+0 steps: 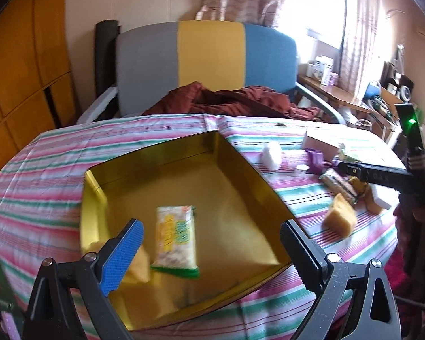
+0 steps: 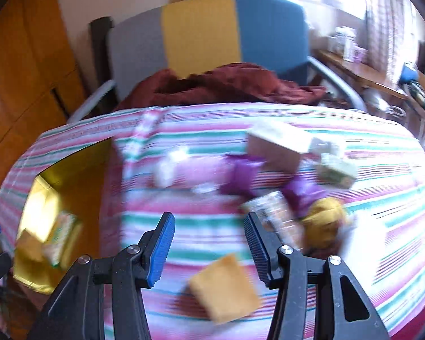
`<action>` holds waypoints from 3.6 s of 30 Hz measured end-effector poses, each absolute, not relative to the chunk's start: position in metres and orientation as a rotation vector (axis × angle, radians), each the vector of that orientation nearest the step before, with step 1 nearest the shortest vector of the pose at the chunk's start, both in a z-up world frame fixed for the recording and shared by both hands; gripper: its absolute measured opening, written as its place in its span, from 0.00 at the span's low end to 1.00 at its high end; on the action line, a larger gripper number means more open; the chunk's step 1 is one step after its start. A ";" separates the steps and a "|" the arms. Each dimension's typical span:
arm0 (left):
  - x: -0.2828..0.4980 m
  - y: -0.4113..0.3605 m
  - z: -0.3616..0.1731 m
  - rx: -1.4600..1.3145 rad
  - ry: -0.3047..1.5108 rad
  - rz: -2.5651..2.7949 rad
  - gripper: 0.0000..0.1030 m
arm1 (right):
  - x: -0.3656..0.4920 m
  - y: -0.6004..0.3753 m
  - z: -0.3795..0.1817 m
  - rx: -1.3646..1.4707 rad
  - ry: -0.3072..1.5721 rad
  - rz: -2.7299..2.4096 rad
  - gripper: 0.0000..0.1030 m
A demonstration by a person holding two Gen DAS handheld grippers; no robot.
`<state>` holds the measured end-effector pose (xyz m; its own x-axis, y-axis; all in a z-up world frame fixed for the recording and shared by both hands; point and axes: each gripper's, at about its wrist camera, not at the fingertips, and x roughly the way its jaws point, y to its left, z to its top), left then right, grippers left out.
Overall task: Organize objects
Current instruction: 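Grasp the plastic-wrapped white ball with the left gripper, then carry the wrapped ball over the tray with left while right grasps the pink roller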
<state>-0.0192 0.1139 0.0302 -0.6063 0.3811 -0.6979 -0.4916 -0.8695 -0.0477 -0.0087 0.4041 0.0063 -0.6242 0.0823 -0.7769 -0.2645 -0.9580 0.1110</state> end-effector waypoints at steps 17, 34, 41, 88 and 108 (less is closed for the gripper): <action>-0.079 0.237 0.014 -1.089 0.391 2.251 0.76 | -0.014 0.494 -0.017 -1.229 0.528 2.555 0.51; -0.175 0.318 -0.044 -1.329 0.485 2.165 0.59 | -0.026 0.470 -0.024 -1.331 0.465 2.623 0.51; -0.190 0.343 -0.061 -1.354 0.549 2.134 0.58 | -0.027 0.468 -0.027 -1.351 0.456 2.623 0.51; -0.134 0.149 -0.001 -1.270 -0.146 2.212 0.32 | -0.176 0.418 -0.060 -1.657 0.141 2.579 0.70; -0.158 0.058 -0.010 -1.344 -0.186 2.425 0.32 | -0.152 0.337 0.009 -1.500 0.190 2.861 0.63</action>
